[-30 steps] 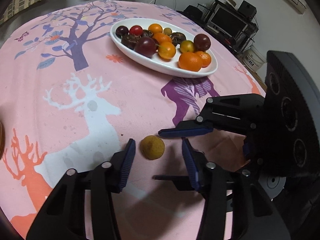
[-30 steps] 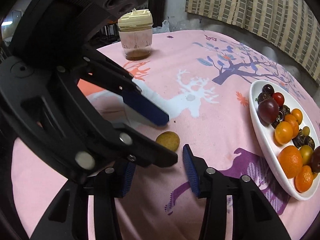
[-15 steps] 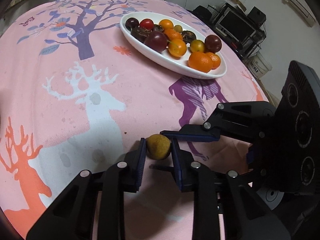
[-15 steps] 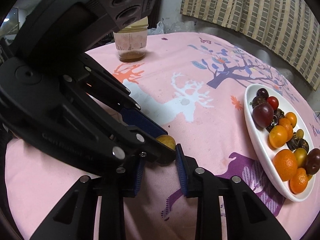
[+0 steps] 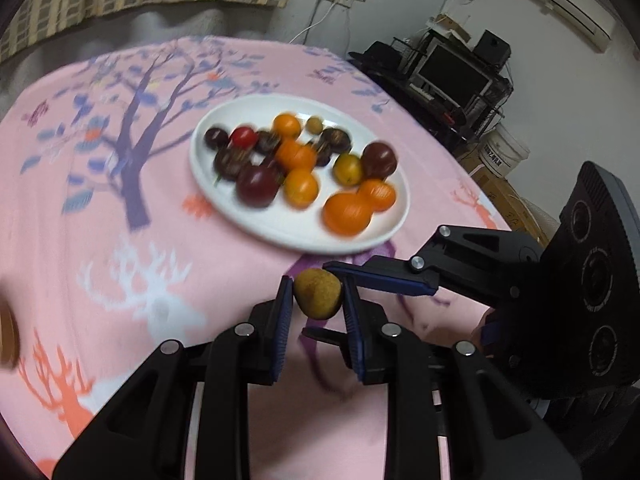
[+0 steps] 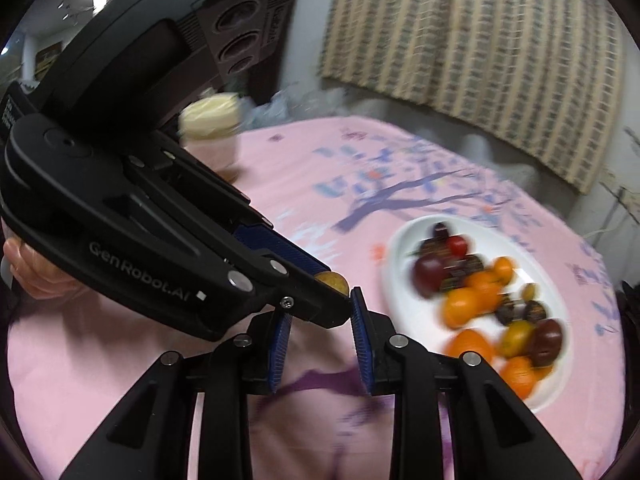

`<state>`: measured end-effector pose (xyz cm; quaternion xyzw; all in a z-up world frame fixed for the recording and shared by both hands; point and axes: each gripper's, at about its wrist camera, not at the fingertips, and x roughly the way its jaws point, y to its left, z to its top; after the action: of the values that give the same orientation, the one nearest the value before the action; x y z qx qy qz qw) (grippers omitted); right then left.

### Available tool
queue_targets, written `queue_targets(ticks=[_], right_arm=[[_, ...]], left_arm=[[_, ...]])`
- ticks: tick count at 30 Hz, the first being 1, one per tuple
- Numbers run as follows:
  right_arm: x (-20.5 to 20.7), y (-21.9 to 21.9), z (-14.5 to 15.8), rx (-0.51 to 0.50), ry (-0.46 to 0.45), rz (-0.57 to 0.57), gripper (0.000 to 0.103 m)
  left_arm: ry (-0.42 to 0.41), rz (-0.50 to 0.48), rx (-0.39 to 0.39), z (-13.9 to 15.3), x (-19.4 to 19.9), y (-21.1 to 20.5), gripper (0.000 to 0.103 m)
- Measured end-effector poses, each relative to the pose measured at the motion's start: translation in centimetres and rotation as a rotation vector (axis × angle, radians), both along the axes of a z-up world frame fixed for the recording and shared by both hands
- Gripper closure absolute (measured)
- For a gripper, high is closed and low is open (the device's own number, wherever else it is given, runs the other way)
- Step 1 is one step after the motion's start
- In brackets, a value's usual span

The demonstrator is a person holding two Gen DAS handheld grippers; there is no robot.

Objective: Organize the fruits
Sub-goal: 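Place the small brown fruit on the plate with the left tool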

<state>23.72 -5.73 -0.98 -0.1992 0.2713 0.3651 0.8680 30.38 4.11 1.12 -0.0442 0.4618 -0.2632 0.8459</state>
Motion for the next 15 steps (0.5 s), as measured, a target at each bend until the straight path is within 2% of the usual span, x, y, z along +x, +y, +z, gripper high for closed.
queue_targets(ticks=[6, 9, 15], right_arm=[[4.8, -4.6, 2.5, 0.043, -0.047, -0.129, 0.074], [7.6, -6.1, 2.7, 0.052, -0.044, -0.178, 0.074], [12.9, -7.9, 1.7, 0.082, 0.022, -0.232, 0.074]], left_arm=[[-0.075, -0.057, 0.027, 3.0, 5.5, -4.6, 0.078], [-0.075, -0.073, 0.029, 3.3, 8.3, -6.2, 0.079], [-0.050, -0.079, 0.046, 2.2, 13.3, -8.1, 0.078]])
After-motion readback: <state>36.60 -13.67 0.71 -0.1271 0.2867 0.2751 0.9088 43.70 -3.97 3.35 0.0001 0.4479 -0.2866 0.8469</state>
